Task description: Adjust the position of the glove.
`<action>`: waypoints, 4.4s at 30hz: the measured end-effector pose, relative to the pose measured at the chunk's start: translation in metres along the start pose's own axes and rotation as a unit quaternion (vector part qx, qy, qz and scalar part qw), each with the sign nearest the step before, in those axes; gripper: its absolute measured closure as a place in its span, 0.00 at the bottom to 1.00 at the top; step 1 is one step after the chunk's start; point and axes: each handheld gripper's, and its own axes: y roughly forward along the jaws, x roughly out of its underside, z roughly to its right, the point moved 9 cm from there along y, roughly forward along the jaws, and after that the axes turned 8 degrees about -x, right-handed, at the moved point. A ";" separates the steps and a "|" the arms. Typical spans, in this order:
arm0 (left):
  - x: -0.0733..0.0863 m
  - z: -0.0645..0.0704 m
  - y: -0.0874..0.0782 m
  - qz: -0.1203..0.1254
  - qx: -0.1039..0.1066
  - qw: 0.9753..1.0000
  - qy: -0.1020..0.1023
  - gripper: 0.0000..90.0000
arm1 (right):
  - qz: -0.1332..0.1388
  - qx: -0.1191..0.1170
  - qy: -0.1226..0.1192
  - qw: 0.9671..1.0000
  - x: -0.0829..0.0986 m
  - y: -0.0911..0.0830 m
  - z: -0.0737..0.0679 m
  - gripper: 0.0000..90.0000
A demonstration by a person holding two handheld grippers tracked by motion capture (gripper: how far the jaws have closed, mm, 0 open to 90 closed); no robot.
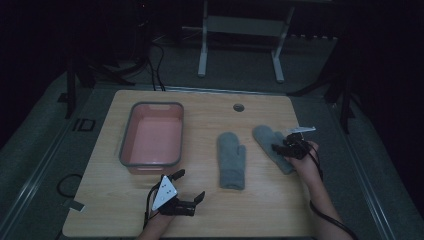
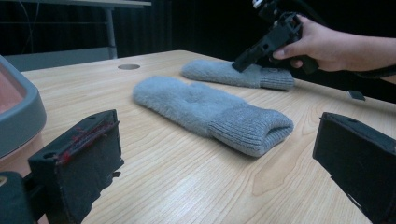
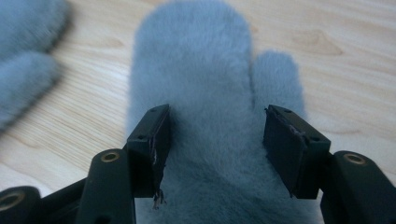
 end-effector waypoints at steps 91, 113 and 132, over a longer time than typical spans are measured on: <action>-0.017 0.006 0.002 0.021 0.018 1.000 -0.012 0.02 | 0.106 0.025 0.229 0.967 -0.030 0.004 -0.185 0.91; -0.018 0.006 0.003 0.020 0.023 0.999 -0.016 0.02 | 0.109 0.036 0.239 0.964 -0.024 0.023 -0.198 0.76; -0.013 0.004 0.005 0.009 0.020 1.000 -0.016 0.02 | 0.097 -0.049 0.123 0.986 -0.042 -0.034 -0.168 0.54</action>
